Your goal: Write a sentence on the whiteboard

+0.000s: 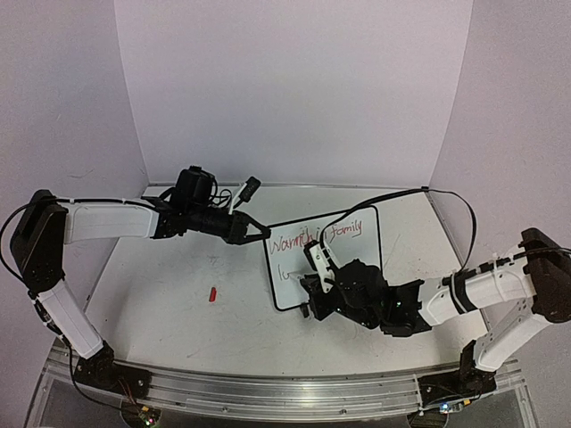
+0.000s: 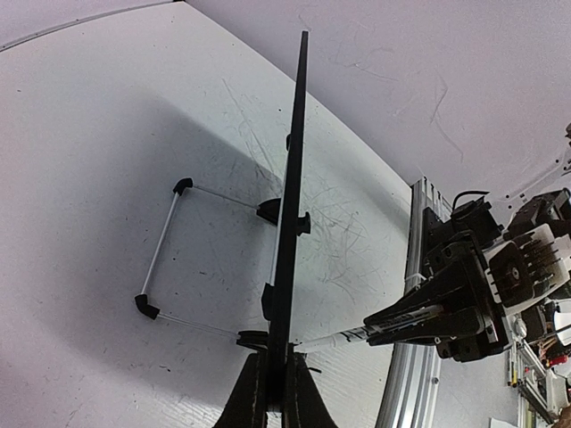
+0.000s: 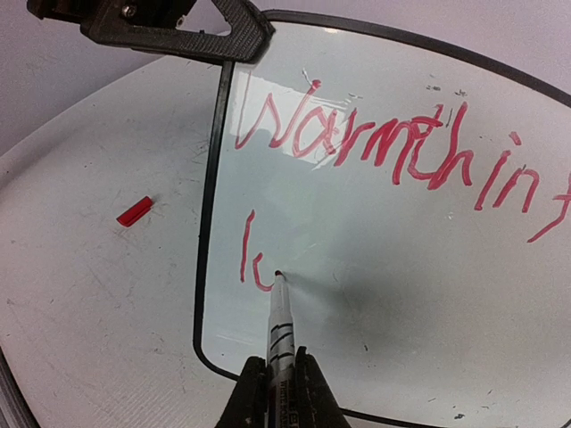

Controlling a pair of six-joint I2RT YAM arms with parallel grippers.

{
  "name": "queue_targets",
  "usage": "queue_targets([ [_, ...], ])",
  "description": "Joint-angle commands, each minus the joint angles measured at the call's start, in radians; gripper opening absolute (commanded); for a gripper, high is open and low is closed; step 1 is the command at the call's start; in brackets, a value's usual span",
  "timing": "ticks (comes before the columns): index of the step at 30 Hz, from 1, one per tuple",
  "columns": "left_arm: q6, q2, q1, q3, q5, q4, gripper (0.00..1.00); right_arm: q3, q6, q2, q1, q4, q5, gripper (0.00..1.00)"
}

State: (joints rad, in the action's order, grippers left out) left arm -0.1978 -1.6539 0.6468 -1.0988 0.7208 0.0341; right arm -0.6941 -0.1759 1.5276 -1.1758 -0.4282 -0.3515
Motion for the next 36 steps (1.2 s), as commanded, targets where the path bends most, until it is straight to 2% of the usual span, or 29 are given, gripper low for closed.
queue_targets([
  [1,0.020,0.047,0.004,-0.011,0.016,0.007,0.00,-0.038,0.014,-0.010,0.016,-0.033,-0.032,0.00],
  [26,0.021,0.053,0.005,-0.009,0.013,0.005,0.00,-0.037,-0.004,0.035,0.016,-0.025,0.025,0.00],
  [33,0.022,0.051,0.005,-0.009,0.011,0.006,0.00,-0.022,-0.010,0.014,0.015,-0.012,0.013,0.00],
  [36,0.023,0.052,0.005,-0.009,0.009,0.005,0.00,0.000,0.001,-0.049,0.016,-0.029,0.027,0.00],
])
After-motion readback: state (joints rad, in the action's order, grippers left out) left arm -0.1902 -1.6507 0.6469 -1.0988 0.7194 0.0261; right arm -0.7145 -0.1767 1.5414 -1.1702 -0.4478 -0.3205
